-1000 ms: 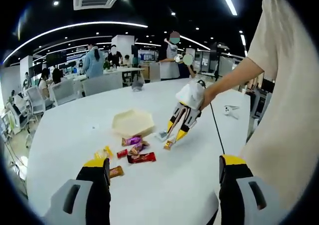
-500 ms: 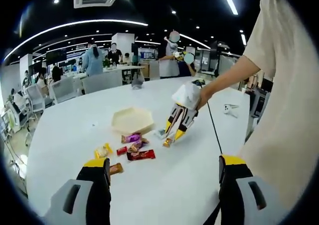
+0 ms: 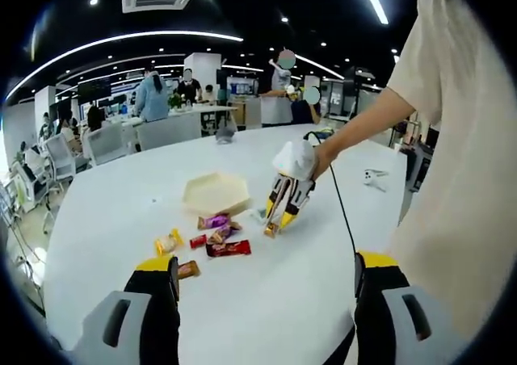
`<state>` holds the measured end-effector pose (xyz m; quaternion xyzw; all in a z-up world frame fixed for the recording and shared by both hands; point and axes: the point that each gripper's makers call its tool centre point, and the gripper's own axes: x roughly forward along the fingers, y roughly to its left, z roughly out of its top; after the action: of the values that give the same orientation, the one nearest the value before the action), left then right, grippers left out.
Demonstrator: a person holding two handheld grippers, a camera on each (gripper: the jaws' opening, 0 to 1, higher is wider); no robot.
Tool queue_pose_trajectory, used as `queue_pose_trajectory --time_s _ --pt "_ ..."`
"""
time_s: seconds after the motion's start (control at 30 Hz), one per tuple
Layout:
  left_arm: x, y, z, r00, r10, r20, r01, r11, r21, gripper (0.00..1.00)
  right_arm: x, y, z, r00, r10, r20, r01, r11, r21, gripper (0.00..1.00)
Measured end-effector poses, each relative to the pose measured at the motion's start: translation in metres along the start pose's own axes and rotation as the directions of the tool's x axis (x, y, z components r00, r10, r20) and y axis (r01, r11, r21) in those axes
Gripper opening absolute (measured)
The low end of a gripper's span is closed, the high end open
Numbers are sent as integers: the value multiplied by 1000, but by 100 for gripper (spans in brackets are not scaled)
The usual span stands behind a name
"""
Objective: Place the target food into the container with the food tongs after gripping and lifting it, then release it inside without dropping or visibly crushing the food.
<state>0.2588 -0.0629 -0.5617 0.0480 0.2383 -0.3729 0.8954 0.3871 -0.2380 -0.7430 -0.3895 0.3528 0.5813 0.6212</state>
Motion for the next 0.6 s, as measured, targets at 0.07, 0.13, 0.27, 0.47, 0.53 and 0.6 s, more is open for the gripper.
queue_pose_trajectory --time_s 0.07,0.13,0.27,0.47,0.53,0.6 --pt "-1 1 -1 1000 4 0 -4 1000 -1 90 0 1 0 1000 3 0 -3 1000 -3 25" --pt "-1 1 -1 1000 6 0 -6 1000 -2 90 0 1 1 1000 3 -2 -3 1000 -8 25" --pt "-1 1 -3 1000 8 -3 -8 1000 -1 88 1 0 2 1000 2 -7 -2 1000 -13 25" --pt "-2 1 -2 1000 11 5 -11 1000 -10 89 2 1 2 1000 6 -12 -6 1000 -1 24" --pt "-2 0 0 1000 12 8 -12 1000 -15 89 2 1 2 1000 8 -13 -8 1000 9 24" --pt "-2 0 1 1000 13 9 -13 1000 -14 89 3 1 3 1000 11 -14 -11 1000 17 23"
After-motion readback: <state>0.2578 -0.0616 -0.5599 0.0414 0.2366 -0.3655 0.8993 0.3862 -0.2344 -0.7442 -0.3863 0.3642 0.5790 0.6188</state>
